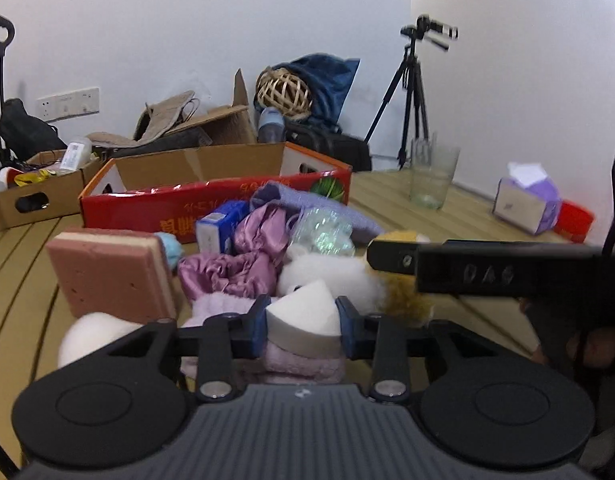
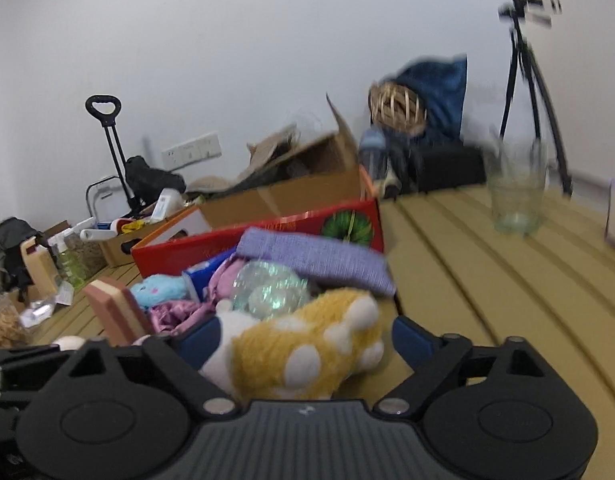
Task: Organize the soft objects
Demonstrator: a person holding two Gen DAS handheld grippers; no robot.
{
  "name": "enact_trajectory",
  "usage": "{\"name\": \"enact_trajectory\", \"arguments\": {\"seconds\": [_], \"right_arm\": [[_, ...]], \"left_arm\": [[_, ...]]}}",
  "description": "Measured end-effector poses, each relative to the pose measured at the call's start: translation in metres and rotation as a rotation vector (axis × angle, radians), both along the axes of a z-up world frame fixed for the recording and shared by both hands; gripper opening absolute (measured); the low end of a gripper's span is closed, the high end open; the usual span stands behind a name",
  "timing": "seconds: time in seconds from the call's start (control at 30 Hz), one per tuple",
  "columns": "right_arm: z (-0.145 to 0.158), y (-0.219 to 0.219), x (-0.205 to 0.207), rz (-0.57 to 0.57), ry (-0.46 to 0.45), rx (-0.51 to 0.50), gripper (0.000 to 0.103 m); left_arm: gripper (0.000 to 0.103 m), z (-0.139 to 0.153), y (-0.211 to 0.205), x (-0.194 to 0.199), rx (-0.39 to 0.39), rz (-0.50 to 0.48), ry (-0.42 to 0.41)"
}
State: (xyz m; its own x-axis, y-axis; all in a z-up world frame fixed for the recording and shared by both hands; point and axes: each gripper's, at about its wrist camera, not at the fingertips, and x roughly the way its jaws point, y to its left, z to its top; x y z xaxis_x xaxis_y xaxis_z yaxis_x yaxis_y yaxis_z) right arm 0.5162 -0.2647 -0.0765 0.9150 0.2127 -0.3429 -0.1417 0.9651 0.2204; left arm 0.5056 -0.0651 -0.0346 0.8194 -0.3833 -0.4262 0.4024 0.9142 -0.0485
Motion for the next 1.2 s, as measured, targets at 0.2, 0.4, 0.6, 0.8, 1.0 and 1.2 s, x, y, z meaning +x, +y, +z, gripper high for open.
{"name": "enact_trajectory", "arguments": {"seconds": [0.2, 0.4, 0.6, 0.8, 1.0, 1.2], "right_arm": [[0.015, 0.017, -0.027, 0.037, -0.201, -0.090, 0.089], [0.020, 0.060, -0.033, 0.315, -0.178, -0.064, 0.091], [0.019, 0.132, -0.005, 0.515, -0.045, -0.098, 0.091], [0.007, 0.163, 0.009, 0.498, 0.032, -0.109, 0.055], [0.021, 0.144, 0.001, 0.457, 0.024, -0.018, 0.049], [0.069, 0.087, 0.025, 0.403, -0.052, 0.003, 0.050]], "left_arm": [[0.035, 0.034, 0.042, -0.012, -0.155, 0.103, -0.083], [0.037, 0.044, 0.106, -0.026, -0.071, 0.386, -0.145], [0.038, 0.028, 0.147, -0.046, -0.061, 0.469, -0.087], [0.039, 0.015, 0.166, -0.062, -0.042, 0.454, -0.037], [0.038, 0.026, 0.156, -0.067, -0.069, 0.398, -0.069], [0.038, 0.077, 0.133, 0.018, -0.133, 0.270, -0.089]]}}
